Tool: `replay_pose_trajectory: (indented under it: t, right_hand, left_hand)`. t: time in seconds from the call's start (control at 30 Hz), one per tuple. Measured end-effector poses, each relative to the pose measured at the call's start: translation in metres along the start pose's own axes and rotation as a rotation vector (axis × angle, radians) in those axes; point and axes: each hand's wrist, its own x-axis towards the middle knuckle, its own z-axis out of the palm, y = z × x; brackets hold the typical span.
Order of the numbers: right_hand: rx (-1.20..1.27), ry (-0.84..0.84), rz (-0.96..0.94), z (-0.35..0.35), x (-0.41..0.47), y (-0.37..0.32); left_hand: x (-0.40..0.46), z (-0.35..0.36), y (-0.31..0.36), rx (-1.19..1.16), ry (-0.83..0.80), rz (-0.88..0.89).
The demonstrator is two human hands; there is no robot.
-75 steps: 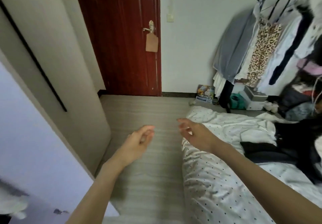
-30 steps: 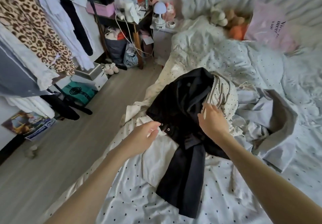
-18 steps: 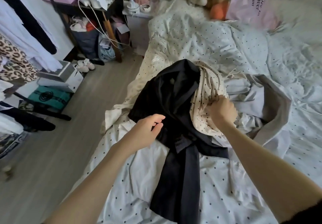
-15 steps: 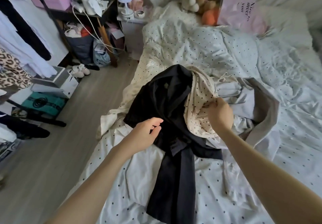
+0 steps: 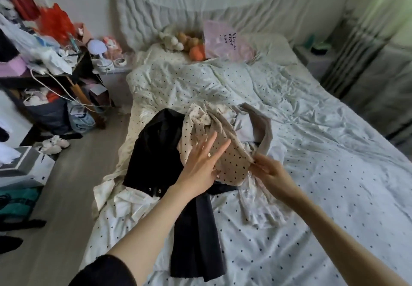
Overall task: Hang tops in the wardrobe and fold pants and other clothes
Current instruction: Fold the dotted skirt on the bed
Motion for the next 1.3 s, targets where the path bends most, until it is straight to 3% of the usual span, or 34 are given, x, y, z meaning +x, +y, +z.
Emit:
replay_pose_trajectory:
  t: [0.07, 0.13, 0.23, 0.37, 0.47, 0.53, 0.6, 0.67, 0.77, 0.9, 1.0, 1.1, 1.3]
  right_hand:
    - [-0.013, -0.115, 0.002, -0.013, -0.022, -0.003]
    - [-0.055, -0.17, 0.021, -0.023, -0.046, -0.001]
    - [-0.07, -0.091, 0.104, -0.026, -0.069, 0.016]
    - [-0.186, -0.04, 0.231, -0.017, -0.071, 0.031]
    - [0.014, -0.074, 0.437, -0.004, -0.059, 0.03]
    - [0.282, -0.15, 0.539, 0.008, -0.053, 0.026]
    - [0.454, -0.185, 0.529, 0.018, -0.05, 0.024]
    - [0.463, -0.138, 0.498, 0.021, -0.047, 0.018]
    - [0.344, -0.075, 0.476, 0.013, -0.039, 0.011]
    - [0.215, -0.238, 0.511, 0.015, -0.044, 0.013]
    - [0.17, -0.326, 0.601, 0.034, -0.056, 0.03]
    - [0.141, -0.275, 0.655, 0.041, -0.061, 0.044]
    - [0.055, -0.117, 0.607, 0.033, -0.037, 0.068]
  left_hand:
    - [-0.001, 0.006, 0.011, 0.089, -0.027, 0.074]
    - [-0.007, 0.014, 0.028, 0.03, -0.031, 0.105]
    - [-0.025, 0.026, 0.046, -0.107, -0.05, 0.013]
    - [-0.053, 0.028, 0.055, -0.119, -0.075, -0.023]
    - [-0.069, 0.014, 0.067, -0.17, -0.079, 0.049]
    - [-0.076, 0.0, 0.072, -0.191, 0.001, 0.089]
    - [-0.076, -0.019, 0.073, -0.255, 0.09, 0.042]
    - [-0.074, -0.041, 0.071, -0.303, 0.131, -0.015]
    - [-0.075, -0.06, 0.073, -0.253, -0.006, 0.009]
    - [-0.085, -0.044, 0.077, -0.128, -0.35, 0.009]
    - [-0.094, -0.021, 0.068, -0.169, -0.493, -0.062]
    - [-0.097, -0.012, 0.054, -0.206, -0.498, -0.14]
    - [-0.073, -0.002, 0.026, -0.14, -0.328, -0.216]
